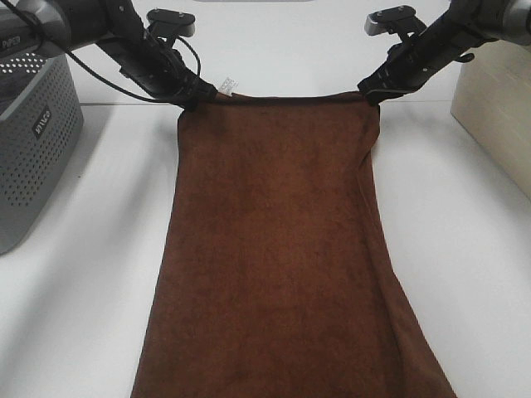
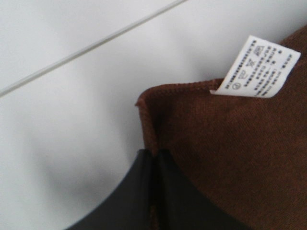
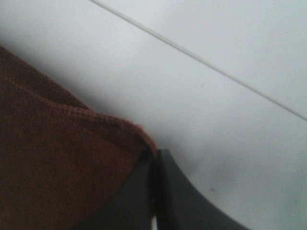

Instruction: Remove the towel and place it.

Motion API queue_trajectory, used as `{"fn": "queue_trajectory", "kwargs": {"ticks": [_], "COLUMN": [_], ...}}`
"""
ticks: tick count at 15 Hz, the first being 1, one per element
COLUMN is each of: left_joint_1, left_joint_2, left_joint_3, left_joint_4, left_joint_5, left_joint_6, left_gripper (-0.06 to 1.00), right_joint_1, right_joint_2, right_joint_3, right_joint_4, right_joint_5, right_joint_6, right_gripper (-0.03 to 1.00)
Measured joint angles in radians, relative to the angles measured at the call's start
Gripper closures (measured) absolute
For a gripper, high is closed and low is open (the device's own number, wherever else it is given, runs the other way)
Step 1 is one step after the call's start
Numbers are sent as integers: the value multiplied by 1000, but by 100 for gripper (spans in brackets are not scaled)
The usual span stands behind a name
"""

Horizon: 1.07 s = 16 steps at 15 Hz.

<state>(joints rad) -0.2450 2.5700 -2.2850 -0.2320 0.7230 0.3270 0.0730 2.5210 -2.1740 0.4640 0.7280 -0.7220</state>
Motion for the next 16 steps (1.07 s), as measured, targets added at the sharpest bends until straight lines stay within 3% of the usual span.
{"fn": "queue_trajectory", "kwargs": {"ticks": [3, 7, 16], "left_joint_1": [0, 0, 0], "left_joint_2": [0, 0, 60], "left_joint_3": [0, 0, 0], "left_joint_4": [1, 7, 8], "left_joint_5": [-76, -177, -345], "left_joint_6": [18, 30, 44], "left_gripper": [94, 94, 94], "right_joint_1": [0, 0, 0], "right_joint_2": [1, 17, 69], "right_joint_3": [0, 0, -2], "right_joint_4": [36, 168, 190], "right_joint_5": [-85, -144, -285], "right_joint_6": [-18, -121, -137], "right_gripper": [96, 96, 96]}}
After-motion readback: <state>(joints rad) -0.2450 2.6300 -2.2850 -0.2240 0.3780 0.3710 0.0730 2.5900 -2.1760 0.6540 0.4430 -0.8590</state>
